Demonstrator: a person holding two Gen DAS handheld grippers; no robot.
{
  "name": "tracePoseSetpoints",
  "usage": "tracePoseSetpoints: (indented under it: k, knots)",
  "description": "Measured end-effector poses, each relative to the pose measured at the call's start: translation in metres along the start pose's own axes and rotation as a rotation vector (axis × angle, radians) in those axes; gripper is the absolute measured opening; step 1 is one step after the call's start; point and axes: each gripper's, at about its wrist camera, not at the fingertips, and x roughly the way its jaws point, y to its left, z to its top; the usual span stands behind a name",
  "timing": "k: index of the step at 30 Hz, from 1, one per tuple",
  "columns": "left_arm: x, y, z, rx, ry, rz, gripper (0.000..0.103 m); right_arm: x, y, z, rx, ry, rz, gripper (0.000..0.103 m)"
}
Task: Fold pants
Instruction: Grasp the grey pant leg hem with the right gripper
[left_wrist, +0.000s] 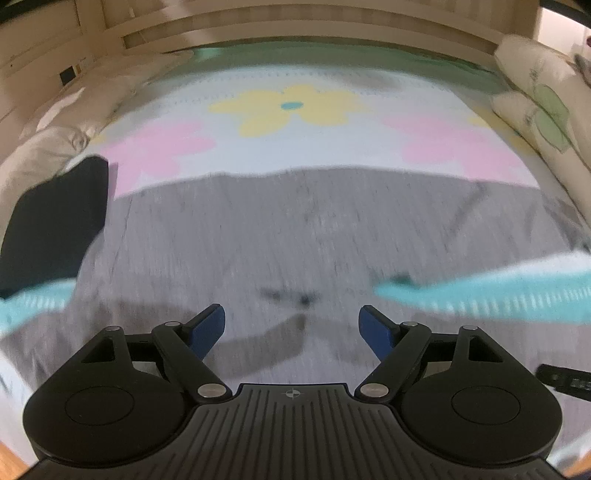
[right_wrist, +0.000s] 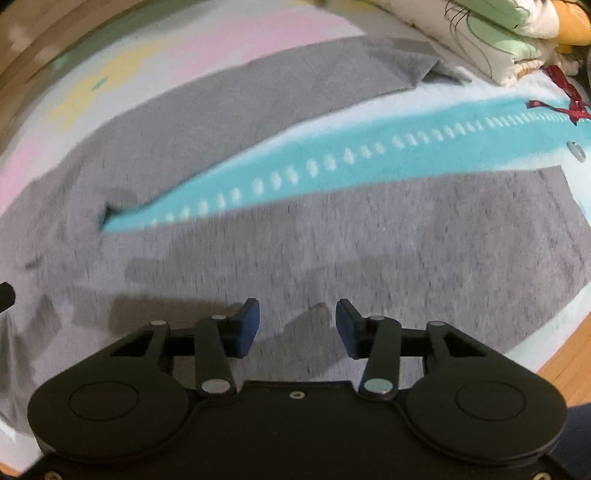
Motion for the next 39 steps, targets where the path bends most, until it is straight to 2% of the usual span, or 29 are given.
tracePoseSetpoints:
  k: [3,7,12,14,16,17,18,21,24,28,30,31,34,35,36,37,39]
  knots:
    - [0.014,-0.001,0.030,0.019,-0.005,0.006,0.079,-0.005,0.003,0.027,0.003,-0.043,-0.007,0.057]
    - [0.050,-0.007,0.050,0.049,0.035,-0.010,0.079,0.001,0.012,0.077,-0.006,-0.070,-0.023,0.059]
    - [0.113,-0.010,0.048,0.083,0.191,-0.022,0.078,0.037,0.024,0.143,0.048,-0.037,-0.031,0.059]
    - [0.130,-0.007,0.042,0.088,0.245,-0.037,0.078,0.052,0.029,0.165,0.089,-0.053,-0.040,0.059]
    - [0.143,-0.004,0.032,0.102,0.299,-0.014,0.078,0.067,0.034,0.186,0.111,-0.063,-0.058,0.064]
    - [0.147,0.000,0.028,0.100,0.315,-0.011,0.080,0.077,0.037,0.200,0.120,-0.064,-0.072,0.071]
    - [0.148,0.003,0.026,0.088,0.307,-0.021,0.080,0.085,0.040,0.210,0.129,-0.066,-0.085,0.074]
    - [0.147,0.007,0.025,0.079,0.309,-0.035,0.080,0.110,0.047,0.239,0.180,-0.080,-0.099,0.075]
    - [0.147,0.006,0.024,0.084,0.310,-0.027,0.080,0.135,0.052,0.260,0.234,-0.061,-0.107,0.086]
    - [0.149,0.000,0.025,0.125,0.293,-0.015,0.080,0.163,0.056,0.277,0.257,-0.014,-0.143,0.087]
    - [0.145,-0.004,0.023,0.130,0.287,-0.013,0.080,0.172,0.057,0.274,0.272,0.031,-0.168,0.084]
    - [0.144,-0.004,0.023,0.125,0.285,-0.014,0.080,0.177,0.054,0.272,0.284,0.058,-0.174,0.078]
    - [0.139,-0.002,0.026,0.102,0.270,-0.017,0.079,0.170,0.051,0.261,0.277,0.001,-0.218,0.055]
    - [0.136,0.001,0.029,0.096,0.257,-0.020,0.079,0.165,0.050,0.255,0.260,-0.006,-0.205,0.040]
    - [0.132,0.002,0.032,0.092,0.240,-0.025,0.079,0.160,0.049,0.251,0.236,0.003,-0.184,0.031]
    - [0.129,0.004,0.035,0.085,0.222,-0.031,0.079,0.155,0.046,0.247,0.214,0.016,-0.144,0.017]
    - [0.120,0.008,0.044,0.053,0.191,-0.052,0.079,0.143,0.035,0.235,0.210,0.047,-0.088,0.015]
